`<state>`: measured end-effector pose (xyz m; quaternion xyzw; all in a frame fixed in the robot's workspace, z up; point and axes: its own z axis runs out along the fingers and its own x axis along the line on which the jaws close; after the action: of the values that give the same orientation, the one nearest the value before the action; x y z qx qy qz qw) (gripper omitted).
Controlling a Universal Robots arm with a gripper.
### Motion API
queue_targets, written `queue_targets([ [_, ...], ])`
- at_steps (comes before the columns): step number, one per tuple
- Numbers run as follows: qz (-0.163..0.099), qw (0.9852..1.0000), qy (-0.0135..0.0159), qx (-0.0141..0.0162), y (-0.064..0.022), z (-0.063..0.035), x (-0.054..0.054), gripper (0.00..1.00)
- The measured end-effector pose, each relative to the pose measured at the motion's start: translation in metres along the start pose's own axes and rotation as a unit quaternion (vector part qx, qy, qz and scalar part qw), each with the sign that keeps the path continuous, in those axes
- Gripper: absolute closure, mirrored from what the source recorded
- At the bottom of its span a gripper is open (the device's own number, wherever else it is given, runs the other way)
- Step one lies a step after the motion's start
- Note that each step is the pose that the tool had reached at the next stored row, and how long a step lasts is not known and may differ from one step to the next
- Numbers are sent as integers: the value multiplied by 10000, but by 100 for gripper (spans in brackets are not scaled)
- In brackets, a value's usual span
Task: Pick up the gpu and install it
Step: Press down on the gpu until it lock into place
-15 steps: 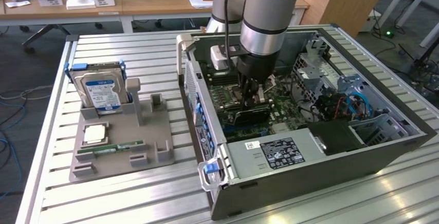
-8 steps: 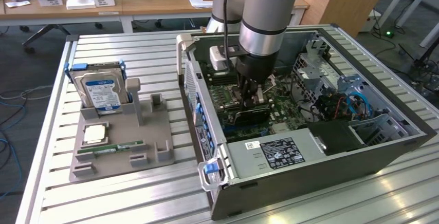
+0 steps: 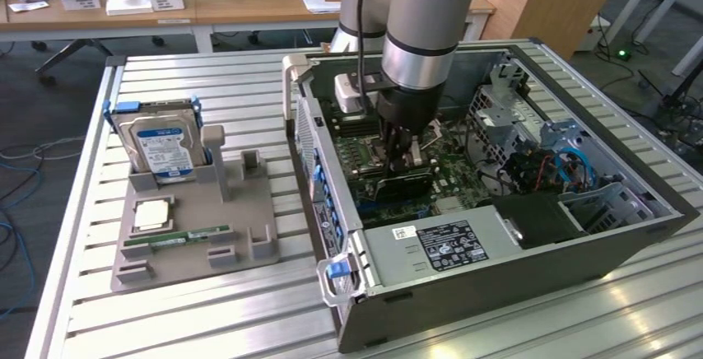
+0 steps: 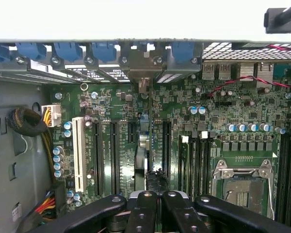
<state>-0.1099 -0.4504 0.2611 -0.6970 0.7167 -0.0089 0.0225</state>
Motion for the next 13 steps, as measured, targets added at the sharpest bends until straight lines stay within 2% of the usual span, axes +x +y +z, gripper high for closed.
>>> queue_targets([
  [13, 0, 10000, -1, 0, 4, 9, 0, 89],
])
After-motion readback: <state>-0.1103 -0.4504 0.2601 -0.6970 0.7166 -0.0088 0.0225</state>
